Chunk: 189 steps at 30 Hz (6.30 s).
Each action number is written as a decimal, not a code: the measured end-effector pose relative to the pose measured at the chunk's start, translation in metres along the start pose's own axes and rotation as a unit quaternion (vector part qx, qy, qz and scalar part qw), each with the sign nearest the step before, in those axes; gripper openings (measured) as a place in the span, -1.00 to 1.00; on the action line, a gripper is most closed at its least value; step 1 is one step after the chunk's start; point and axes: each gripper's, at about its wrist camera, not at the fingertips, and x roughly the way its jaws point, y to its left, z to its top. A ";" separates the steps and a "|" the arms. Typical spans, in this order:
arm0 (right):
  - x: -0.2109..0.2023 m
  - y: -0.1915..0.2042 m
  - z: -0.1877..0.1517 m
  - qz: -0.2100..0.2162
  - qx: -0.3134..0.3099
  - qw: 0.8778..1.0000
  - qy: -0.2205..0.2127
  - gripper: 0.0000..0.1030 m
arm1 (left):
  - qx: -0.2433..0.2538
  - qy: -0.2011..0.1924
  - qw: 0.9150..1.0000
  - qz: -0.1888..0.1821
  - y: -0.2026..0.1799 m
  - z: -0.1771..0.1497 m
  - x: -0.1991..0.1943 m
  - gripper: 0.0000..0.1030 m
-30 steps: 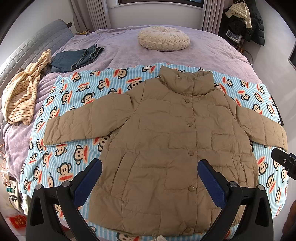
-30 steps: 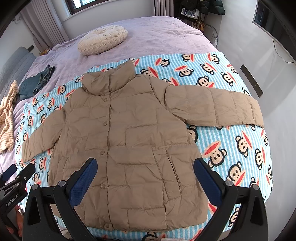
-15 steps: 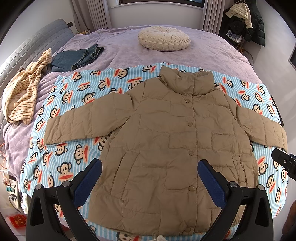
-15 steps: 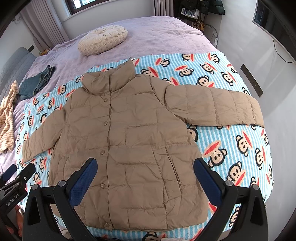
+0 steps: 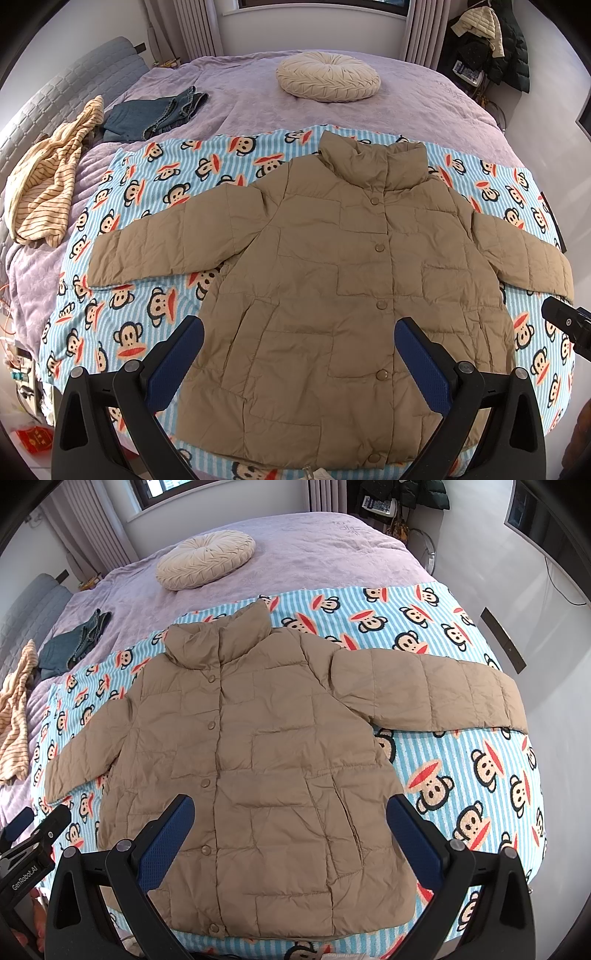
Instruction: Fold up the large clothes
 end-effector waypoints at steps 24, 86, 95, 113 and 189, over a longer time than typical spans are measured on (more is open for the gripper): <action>0.000 0.006 -0.009 0.010 0.000 1.000 0.013 1.00 | -0.015 0.011 1.000 -0.014 0.009 -0.007 0.002 1.00; 0.307 0.329 0.021 0.310 -0.034 0.940 0.139 -0.55 | -0.178 -0.136 0.969 -0.107 0.310 0.080 0.185 -0.71; 0.301 0.306 0.023 0.315 -0.034 0.936 0.155 -0.56 | -0.035 -0.152 0.965 -0.209 0.182 0.114 0.157 -0.71; 0.232 0.042 0.010 0.152 0.102 0.982 0.053 -0.54 | 0.178 -0.060 0.971 -0.145 -0.067 0.047 0.237 -0.02; 0.220 0.046 0.032 0.098 0.111 0.989 -0.028 -0.60 | 0.023 -0.018 0.998 -0.062 0.126 0.072 0.258 -0.71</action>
